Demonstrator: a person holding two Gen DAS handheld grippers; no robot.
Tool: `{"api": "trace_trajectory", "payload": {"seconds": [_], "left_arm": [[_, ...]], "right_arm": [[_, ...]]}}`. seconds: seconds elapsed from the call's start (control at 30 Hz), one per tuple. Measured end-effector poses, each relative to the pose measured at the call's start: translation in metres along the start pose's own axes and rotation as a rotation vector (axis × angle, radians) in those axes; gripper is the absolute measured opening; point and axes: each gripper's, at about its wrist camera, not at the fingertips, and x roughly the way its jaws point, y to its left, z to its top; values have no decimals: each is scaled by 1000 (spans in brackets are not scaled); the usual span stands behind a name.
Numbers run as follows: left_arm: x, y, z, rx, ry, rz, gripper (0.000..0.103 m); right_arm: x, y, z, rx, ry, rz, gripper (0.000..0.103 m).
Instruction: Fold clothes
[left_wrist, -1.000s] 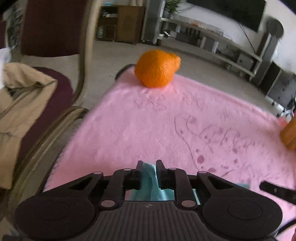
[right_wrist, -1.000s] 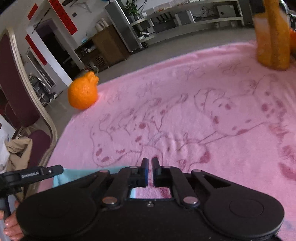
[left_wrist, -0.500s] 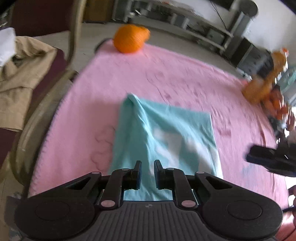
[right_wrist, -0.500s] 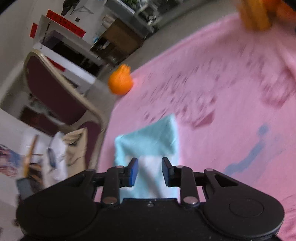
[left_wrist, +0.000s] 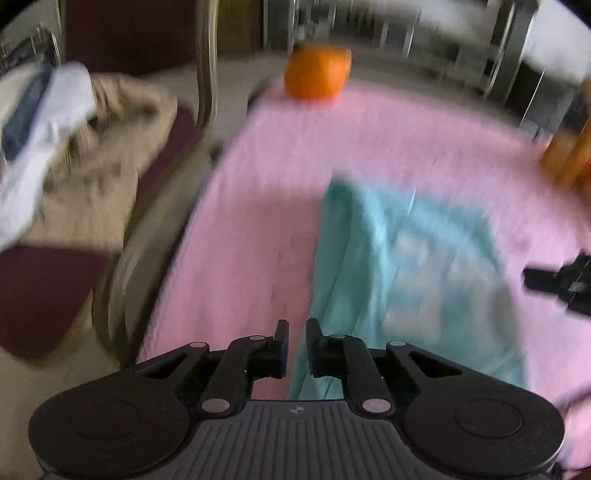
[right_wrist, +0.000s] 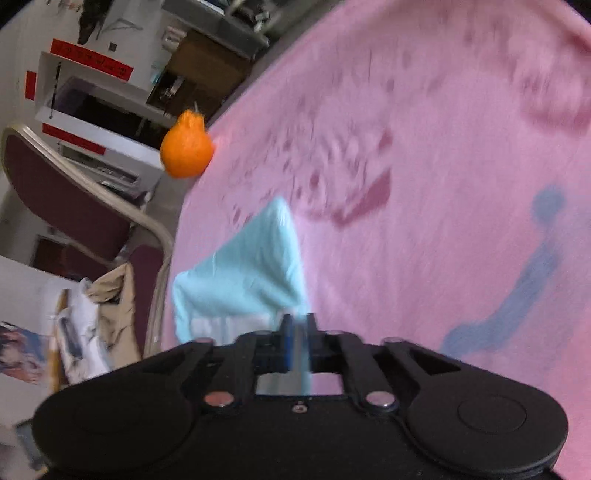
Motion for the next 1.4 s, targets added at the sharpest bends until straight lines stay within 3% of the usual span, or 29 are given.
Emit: {"api": "trace_trajectory", "payload": {"seconds": [0.13, 0.23, 0.33, 0.5, 0.57, 0.63, 0.77, 0.83, 0.87, 0.93, 1.03, 1.1, 1.2, 1.23, 1.33, 1.37, 1.4], "left_arm": [[-4, -20, 21, 28, -120, -88, 12], [17, -47, 40, 90, -110, -131, 12], [53, -62, 51, 122, -12, -121, 11], [82, -54, 46, 88, 137, -18, 13], [79, -51, 43, 75, 138, -10, 13], [77, -51, 45, 74, 132, -5, 12], [68, -48, 50, 51, 57, 7, 10], [60, -43, 56, 17, 2, -29, 10], [56, -41, 59, 3, -20, -61, 9], [58, -44, 62, 10, -11, -155, 9], [78, -58, 62, 53, 96, -292, 9], [94, -65, 63, 79, 138, -308, 10], [110, -56, 75, 6, 131, -325, 12], [113, -50, 79, -39, 117, -323, 12], [118, -32, 90, -124, 21, -95, 9], [121, -24, 93, -148, 21, -51, 12], [120, -17, 94, -184, 21, -59, 12]], "right_arm": [[-10, 7, 12, -20, -58, 57, 17], [0, 12, 22, -9, -61, 126, 18], [23, 13, 29, -4, -11, 162, 21], [69, 14, 32, 29, 158, 262, 21], [82, 13, 29, 21, 194, 259, 20], [84, 11, 31, 16, 158, 246, 10], [64, -9, 45, 63, -97, 134, 3], [52, -22, 50, 124, -167, 100, 4], [46, -27, 52, 150, -200, 73, 7], [36, -35, 53, 204, -210, 112, 20], [37, -39, 52, 247, -138, 231, 20], [46, -38, 51, 248, -53, 301, 20], [64, -31, 48, 212, 74, 351, 20], [66, -29, 46, 187, 87, 323, 20], [68, -31, 44, 176, 67, 276, 10], [65, -35, 45, 196, 41, 272, 9], [59, -37, 47, 199, 2, 252, 9]]}}
